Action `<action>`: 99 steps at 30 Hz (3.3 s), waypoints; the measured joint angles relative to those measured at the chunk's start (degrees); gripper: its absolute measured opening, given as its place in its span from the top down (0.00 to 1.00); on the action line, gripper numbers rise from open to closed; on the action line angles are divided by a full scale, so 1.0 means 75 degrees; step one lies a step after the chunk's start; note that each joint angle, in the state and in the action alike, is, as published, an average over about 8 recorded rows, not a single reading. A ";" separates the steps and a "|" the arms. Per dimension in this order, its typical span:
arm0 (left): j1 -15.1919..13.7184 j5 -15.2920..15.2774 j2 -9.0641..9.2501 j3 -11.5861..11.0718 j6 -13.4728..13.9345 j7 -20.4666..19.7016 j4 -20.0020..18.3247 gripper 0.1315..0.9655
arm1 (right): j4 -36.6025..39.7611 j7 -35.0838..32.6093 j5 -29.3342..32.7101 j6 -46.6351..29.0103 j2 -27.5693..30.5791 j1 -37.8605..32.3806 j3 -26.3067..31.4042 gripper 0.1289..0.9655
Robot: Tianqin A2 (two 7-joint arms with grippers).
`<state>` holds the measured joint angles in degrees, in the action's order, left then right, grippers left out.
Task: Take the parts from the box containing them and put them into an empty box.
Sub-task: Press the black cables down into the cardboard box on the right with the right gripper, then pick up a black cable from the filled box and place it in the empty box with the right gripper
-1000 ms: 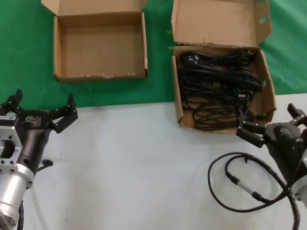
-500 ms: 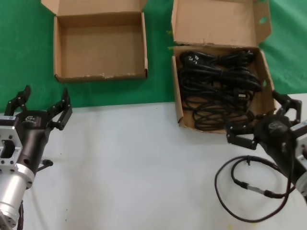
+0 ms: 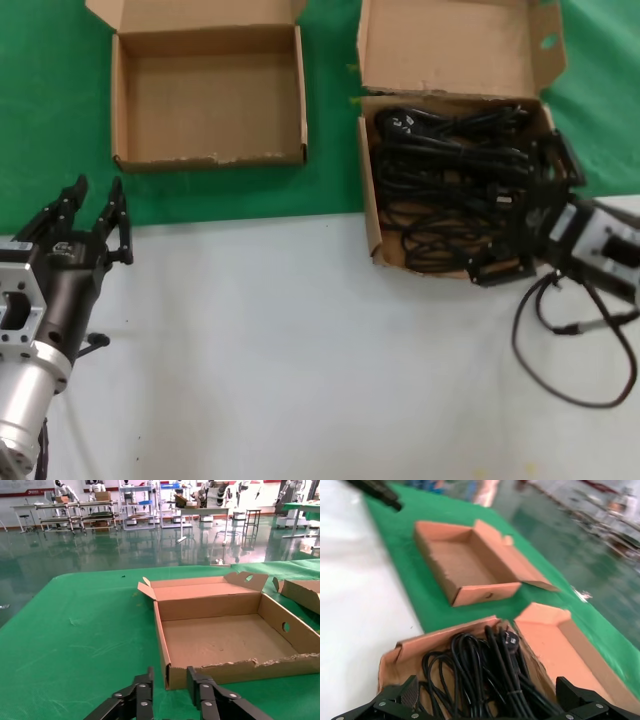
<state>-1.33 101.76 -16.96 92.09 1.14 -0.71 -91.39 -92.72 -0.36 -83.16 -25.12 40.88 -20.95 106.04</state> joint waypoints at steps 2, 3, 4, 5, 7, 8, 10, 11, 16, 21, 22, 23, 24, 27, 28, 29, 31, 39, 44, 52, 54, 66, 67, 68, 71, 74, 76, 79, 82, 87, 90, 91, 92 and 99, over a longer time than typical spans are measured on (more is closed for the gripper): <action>0.0000 0.0000 0.0000 0.0000 0.0000 0.0000 0.0000 0.74 | 0.0106 -0.0009 0.0219 -0.0419 0.0091 -0.0459 0.0169 0.00; 0.0000 0.0000 0.0000 0.0000 0.0000 0.0000 0.0000 0.76 | 0.0162 -0.0007 0.0329 -0.0623 0.0125 -0.0684 0.0250 0.00; 0.0000 0.0000 0.0000 0.0000 0.0000 0.0000 0.0000 0.78 | 0.0222 -0.0001 0.0441 -0.0836 0.0153 -0.0916 0.0335 0.00; 0.0000 0.0000 0.0000 0.0000 0.0000 0.0000 0.0000 0.81 | 0.0285 0.0007 0.0548 -0.1050 0.0176 -0.1144 0.0420 0.00; 0.0000 0.0000 0.0000 0.0000 0.0000 0.0000 0.0000 0.85 | 0.0417 0.0029 0.0746 -0.1482 0.0205 -0.1583 0.0590 0.00; 0.0000 0.0000 0.0000 0.0000 0.0000 0.0000 0.0000 0.87 | 0.0484 0.0042 0.0834 -0.1701 0.0213 -0.1791 0.0673 0.00; 0.0000 0.0000 0.0000 0.0000 0.0000 0.0000 0.0000 0.88 | 0.0632 0.0063 0.0998 -0.2131 0.0217 -0.2208 0.0841 0.00; 0.0000 0.0000 0.0000 0.0000 0.0000 0.0000 0.0000 0.89 | 0.0712 0.0069 0.1074 -0.2347 0.0213 -0.2411 0.0926 0.00; 0.0000 -0.0001 0.0000 0.0000 0.0000 0.0000 0.0000 0.95 | 0.1144 0.0035 0.1400 -0.3235 0.0074 -0.3335 0.1306 0.00; 0.0000 -0.0001 0.0000 0.0000 0.0000 0.0000 0.0000 0.97 | 0.1568 -0.0112 0.1705 -0.3864 -0.0181 -0.4084 0.1647 0.00; 0.0000 -0.0001 0.0000 0.0000 0.0000 0.0000 0.0000 0.97 | 0.1654 -0.0143 0.1771 -0.3975 -0.0235 -0.4220 0.1715 0.00; 0.0000 -0.0001 0.0000 0.0000 0.0000 0.0000 0.0000 0.97 | 0.1741 -0.0170 0.1840 -0.4084 -0.0287 -0.4351 0.1782 0.00; 0.0000 -0.0001 0.0000 0.0000 0.0000 0.0000 0.0000 0.97 | 0.1825 -0.0190 0.1909 -0.4183 -0.0336 -0.4472 0.1844 0.00; 0.0000 -0.0001 0.0000 0.0000 0.0000 0.0000 0.0000 0.98 | 0.2111 -0.0228 0.2141 -0.4439 -0.0496 -0.4830 0.2022 0.00; 0.0000 -0.0001 0.0000 0.0000 0.0000 0.0000 0.0000 0.98 | 0.2218 -0.0236 0.2224 -0.4508 -0.0555 -0.4947 0.2077 0.00; 0.0000 -0.0001 0.0000 0.0000 0.0000 0.0000 0.0000 0.98 | 0.2325 -0.0242 0.2302 -0.4563 -0.0615 -0.5054 0.2127 0.00; 0.0000 -0.0001 0.0000 0.0000 0.0000 0.0000 0.0000 0.98 | 0.2553 -0.0259 0.2452 -0.4648 -0.0745 -0.5257 0.2219 0.00; 0.0000 -0.0001 0.0000 0.0000 0.0000 0.0000 0.0000 0.98 | 0.3385 -0.0396 0.2857 -0.4704 -0.1234 -0.5782 0.2457 0.04; 0.0000 -0.0001 0.0000 0.0000 0.0000 0.0000 0.0000 0.98 | 0.3739 -0.0456 0.3001 -0.4671 -0.1445 -0.5964 0.2531 0.09; 0.0000 -0.0001 0.0000 0.0000 0.0000 0.0000 0.0000 0.98 | 0.4008 -0.0392 0.3166 -0.4700 -0.1626 -0.6139 0.2587 0.23; 0.0000 -0.0001 0.0000 0.0000 0.0000 0.0000 0.0000 0.98 | 0.4020 -0.0366 0.3192 -0.4718 -0.1638 -0.6152 0.2591 0.25; 0.0000 -0.0001 0.0000 0.0000 0.0000 0.0000 0.0000 0.98 | 0.3937 -0.0257 0.3264 -0.4744 -0.1605 -0.6056 0.2561 0.48; 0.0000 -0.0001 0.0000 0.0000 0.0000 0.0000 0.0000 0.98 | 0.3927 -0.0247 0.3270 -0.4742 -0.1599 -0.6046 0.2557 0.51; 0.0000 -0.0001 0.0000 0.0000 0.0000 0.0000 0.0000 0.98 | 0.3918 -0.0237 0.3276 -0.4740 -0.1594 -0.6037 0.2552 0.54; 0.0000 -0.0001 0.0000 0.0000 0.0000 0.0000 0.0000 0.98 | 0.3893 -0.0206 0.3298 -0.4735 -0.1583 -0.6018 0.2538 0.63; 0.0000 -0.0001 0.0000 0.0000 0.0000 0.0000 0.0000 0.98 | 0.3868 -0.0174 0.3319 -0.4733 -0.1573 -0.6006 0.2524 0.72; 0.0000 -0.0001 0.0000 0.0000 0.0000 0.0000 0.0000 0.98 | 0.3845 -0.0149 0.3332 -0.4728 -0.1568 -0.5995 0.2512 0.74; 0.0000 -0.0001 0.0000 0.0000 0.0000 0.0000 0.0000 0.98 | 0.3790 -0.0096 0.3351 -0.4721 -0.1556 -0.5971 0.2489 0.80; 0.0000 -0.0001 0.0000 0.0000 0.0000 0.0000 0.0000 0.98 | 0.3701 -0.0026 0.3370 -0.4727 -0.1526 -0.5943 0.2459 0.86; 0.0000 -0.0001 0.0000 0.0000 0.0000 0.0000 0.0000 0.98 | 0.3452 0.0130 0.3389 -0.4805 -0.1417 -0.5910 0.2386 0.89; 0.0000 -0.0001 0.0000 0.0000 0.0000 0.0000 0.0000 0.98 | 0.3246 0.0243 0.3375 -0.4883 -0.1325 -0.5910 0.2319 0.90; 0.0000 -0.0001 0.0000 0.0000 0.0000 0.0000 0.0000 0.98 | 0.3166 0.0285 0.3362 -0.4916 -0.1291 -0.5913 0.2292 0.90; 0.0000 -0.0001 0.0000 0.0000 0.0000 0.0000 0.0000 0.98 | 0.3084 0.0325 0.3345 -0.4950 -0.1253 -0.5919 0.2263 0.91; 0.0000 -0.0001 0.0000 0.0000 0.0000 0.0000 0.0000 0.98 | 0.2429 0.0624 0.3080 -0.5273 -0.1002 -0.6056 0.2014 0.91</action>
<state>-1.33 101.75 -16.96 92.09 1.14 -0.71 -91.39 -74.50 4.32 -60.05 -64.67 33.37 -66.37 121.14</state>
